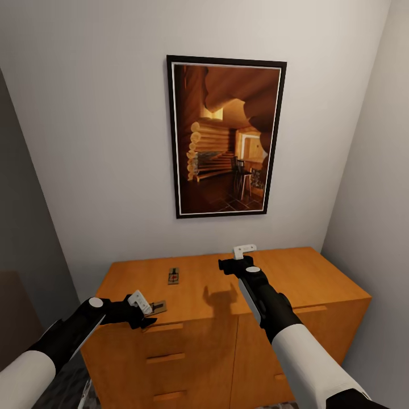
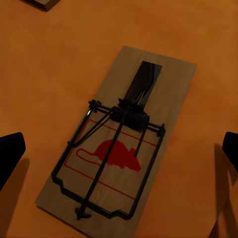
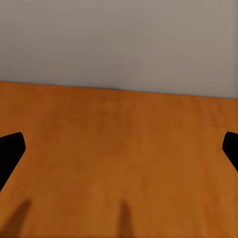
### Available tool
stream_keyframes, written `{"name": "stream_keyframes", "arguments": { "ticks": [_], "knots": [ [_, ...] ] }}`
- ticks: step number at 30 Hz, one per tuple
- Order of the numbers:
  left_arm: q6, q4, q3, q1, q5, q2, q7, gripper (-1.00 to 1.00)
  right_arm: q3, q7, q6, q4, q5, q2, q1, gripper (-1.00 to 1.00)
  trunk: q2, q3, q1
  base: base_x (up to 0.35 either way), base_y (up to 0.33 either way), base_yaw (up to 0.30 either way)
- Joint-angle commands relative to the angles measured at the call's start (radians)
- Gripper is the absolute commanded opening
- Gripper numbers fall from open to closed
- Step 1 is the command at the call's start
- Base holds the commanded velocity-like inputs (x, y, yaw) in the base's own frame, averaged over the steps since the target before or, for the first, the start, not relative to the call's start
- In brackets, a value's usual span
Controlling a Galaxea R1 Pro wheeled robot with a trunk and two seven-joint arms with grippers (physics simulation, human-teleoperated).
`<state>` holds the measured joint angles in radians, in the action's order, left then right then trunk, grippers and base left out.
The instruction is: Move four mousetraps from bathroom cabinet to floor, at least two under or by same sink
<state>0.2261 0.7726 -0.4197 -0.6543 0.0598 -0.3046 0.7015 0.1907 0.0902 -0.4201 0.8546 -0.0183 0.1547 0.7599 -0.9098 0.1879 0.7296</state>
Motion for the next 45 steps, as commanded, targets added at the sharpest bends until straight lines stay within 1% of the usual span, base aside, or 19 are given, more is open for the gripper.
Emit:
{"name": "stream_keyframes", "arguments": {
  "ticks": [1, 10, 13, 45],
  "knots": [
    [0.006, 0.002, -0.001, -0.001, 0.003, -0.001, 0.003, 1.0, 0.003, 0.005, -0.006, 0.001, -0.002, 0.0, 0.001, 1.0, -0.001, 0.002, 0.0, 0.0, 0.0, 0.0],
    [0.005, 0.002, -0.001, -0.001, 0.003, -0.001, 0.003, 1.0, 0.003, 0.005, -0.006, 0.001, -0.002, 0.0, 0.001, 1.0, -0.001, 0.002, 0.0, 0.0, 0.0, 0.0],
    [0.004, 0.002, -0.001, -0.001, 0.003, -0.001, 0.003, 1.0, 0.003, 0.005, -0.006, 0.001, -0.002, -0.001, 0.001, 1.0, -0.022, 0.011, 0.012, 0.0, 0.0, 0.0],
    [0.004, 0.005, -0.005, -0.001, 0.005, 0.0, 0.007, 1.0, 0.003, 0.005, -0.006, 0.001, -0.002, -0.001, 0.001, 1.0, -0.022, 0.011, 0.012, 0.0, 0.0, 0.0]
  ]
}}
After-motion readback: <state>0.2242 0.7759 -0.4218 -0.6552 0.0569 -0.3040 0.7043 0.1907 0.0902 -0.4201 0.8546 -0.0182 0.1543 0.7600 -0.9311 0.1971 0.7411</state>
